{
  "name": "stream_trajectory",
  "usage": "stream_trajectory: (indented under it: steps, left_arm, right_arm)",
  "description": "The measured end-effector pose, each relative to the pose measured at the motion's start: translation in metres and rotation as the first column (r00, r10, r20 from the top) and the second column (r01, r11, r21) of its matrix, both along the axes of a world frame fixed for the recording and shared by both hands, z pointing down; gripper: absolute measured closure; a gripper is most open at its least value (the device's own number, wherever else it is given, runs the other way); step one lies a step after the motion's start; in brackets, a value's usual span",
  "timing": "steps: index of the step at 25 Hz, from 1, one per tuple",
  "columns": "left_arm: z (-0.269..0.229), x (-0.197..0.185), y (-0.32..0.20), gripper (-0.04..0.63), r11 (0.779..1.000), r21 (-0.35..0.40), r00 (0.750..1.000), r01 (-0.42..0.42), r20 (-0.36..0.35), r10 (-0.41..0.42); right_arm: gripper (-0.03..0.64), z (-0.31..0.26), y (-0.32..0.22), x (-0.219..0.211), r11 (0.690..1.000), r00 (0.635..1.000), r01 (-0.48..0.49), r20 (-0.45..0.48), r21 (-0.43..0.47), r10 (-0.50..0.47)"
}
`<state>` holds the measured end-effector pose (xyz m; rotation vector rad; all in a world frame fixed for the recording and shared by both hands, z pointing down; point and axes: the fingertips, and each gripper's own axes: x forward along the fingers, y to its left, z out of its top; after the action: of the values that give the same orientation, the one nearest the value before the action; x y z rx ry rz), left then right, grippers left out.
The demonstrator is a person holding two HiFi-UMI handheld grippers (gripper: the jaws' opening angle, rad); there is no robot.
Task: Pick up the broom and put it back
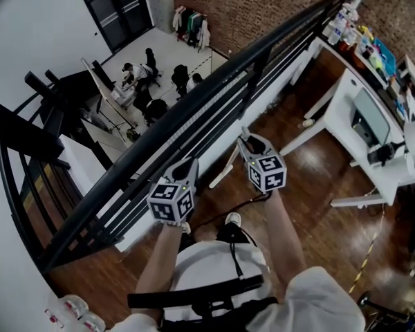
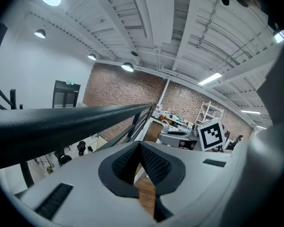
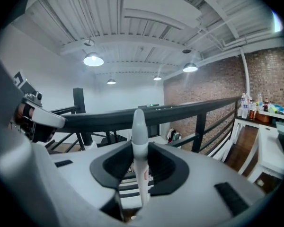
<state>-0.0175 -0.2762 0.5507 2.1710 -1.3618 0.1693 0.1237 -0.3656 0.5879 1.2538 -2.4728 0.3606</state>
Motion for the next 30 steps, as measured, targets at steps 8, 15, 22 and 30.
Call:
stream_trajectory:
  steps: [8, 15, 22, 30]
  left_arm:
    - [0.032, -0.013, 0.003, 0.607, 0.997, -0.062, 0.999, 0.039, 0.02, -0.037]
    - [0.041, -0.026, 0.002, 0.607, 0.993, -0.08, 0.996, 0.087, 0.021, -0.086]
    - [0.038, -0.035, 0.0, 0.607, 0.99, -0.081, 0.993, 0.115, 0.026, -0.113]
    - [0.037, -0.056, 0.003, 0.607, 0.984, -0.079, 0.987, 0.159, 0.024, -0.158]
  right_arm:
    - [0.492, 0.058, -0.027, -0.018, 0.997, 0.997, 0.03, -0.072, -0.077, -0.036]
    - [0.492, 0.089, -0.047, -0.044, 0.991, 0.993, 0.058, -0.094, -0.118, -0.069]
    - [0.489, 0.095, -0.088, -0.085, 0.984, 0.989, 0.089, -0.106, -0.152, -0.106]
    - [0.486, 0.099, -0.104, -0.116, 0.979, 0.98, 0.124, -0.132, -0.163, -0.146]
